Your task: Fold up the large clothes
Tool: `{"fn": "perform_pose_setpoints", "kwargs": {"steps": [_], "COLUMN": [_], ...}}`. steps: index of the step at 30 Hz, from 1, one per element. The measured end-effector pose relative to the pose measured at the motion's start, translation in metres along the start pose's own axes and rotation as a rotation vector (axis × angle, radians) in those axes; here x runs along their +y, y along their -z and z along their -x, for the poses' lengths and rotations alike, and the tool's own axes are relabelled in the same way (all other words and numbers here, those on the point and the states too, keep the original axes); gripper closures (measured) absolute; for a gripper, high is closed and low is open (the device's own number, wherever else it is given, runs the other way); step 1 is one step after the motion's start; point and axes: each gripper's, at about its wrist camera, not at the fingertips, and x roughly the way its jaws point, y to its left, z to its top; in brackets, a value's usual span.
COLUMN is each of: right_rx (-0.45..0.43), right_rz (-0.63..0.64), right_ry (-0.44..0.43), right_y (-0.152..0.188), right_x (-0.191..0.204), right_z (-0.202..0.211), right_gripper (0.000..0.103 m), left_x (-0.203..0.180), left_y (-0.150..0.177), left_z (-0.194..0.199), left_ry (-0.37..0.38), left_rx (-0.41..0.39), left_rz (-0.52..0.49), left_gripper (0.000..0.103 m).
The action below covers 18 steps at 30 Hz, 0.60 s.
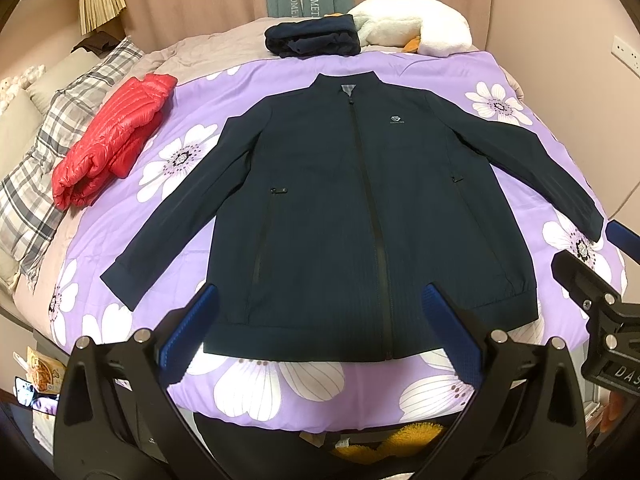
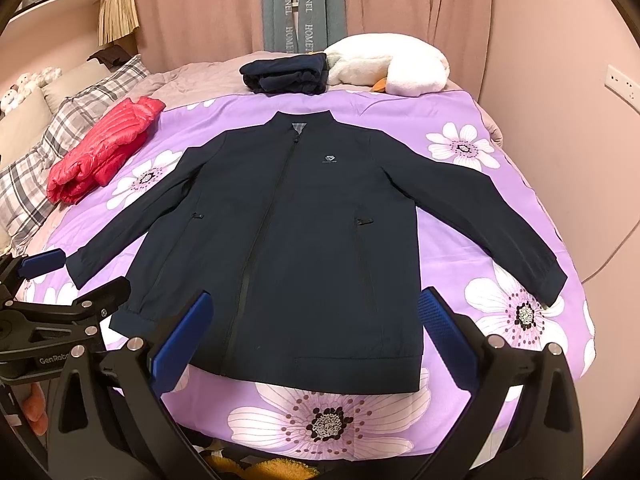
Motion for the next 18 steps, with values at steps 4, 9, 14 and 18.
{"fn": "perform_pose_setpoints", "kwargs": {"steps": [4, 9, 14, 18], "right_rx": [0.0, 0.001, 0.002, 0.003], "right_rz": [0.004, 0.002, 0.002, 0.002], "right_ry": [0.001, 0.001, 0.0, 0.0], "right_y": [0.0008, 0.0008, 0.0012, 0.0015], "right_x": [0.0022, 0.0024, 0.0026, 0.003], "right_z": [-0.0003, -0.0011, -0.0012, -0.0013], "right_gripper": [0.001, 0.001, 0.001, 0.001], "left_x": [0.0002, -0.0004, -0.0012, -0.0018], "left_y": [-0.0005, -0.0001, -0.0009, -0.0011], "left_z": [0.0008, -0.0004, -0.0007, -0.0011], "left_ry": [0.0, 0.0, -0.001, -0.004], "left_rx": [-0.001, 0.003, 0.003, 0.003], "left_rz": [0.001, 0.0, -0.001, -0.001], "left_gripper": [0.002, 0.002, 0.002, 0.002]}}
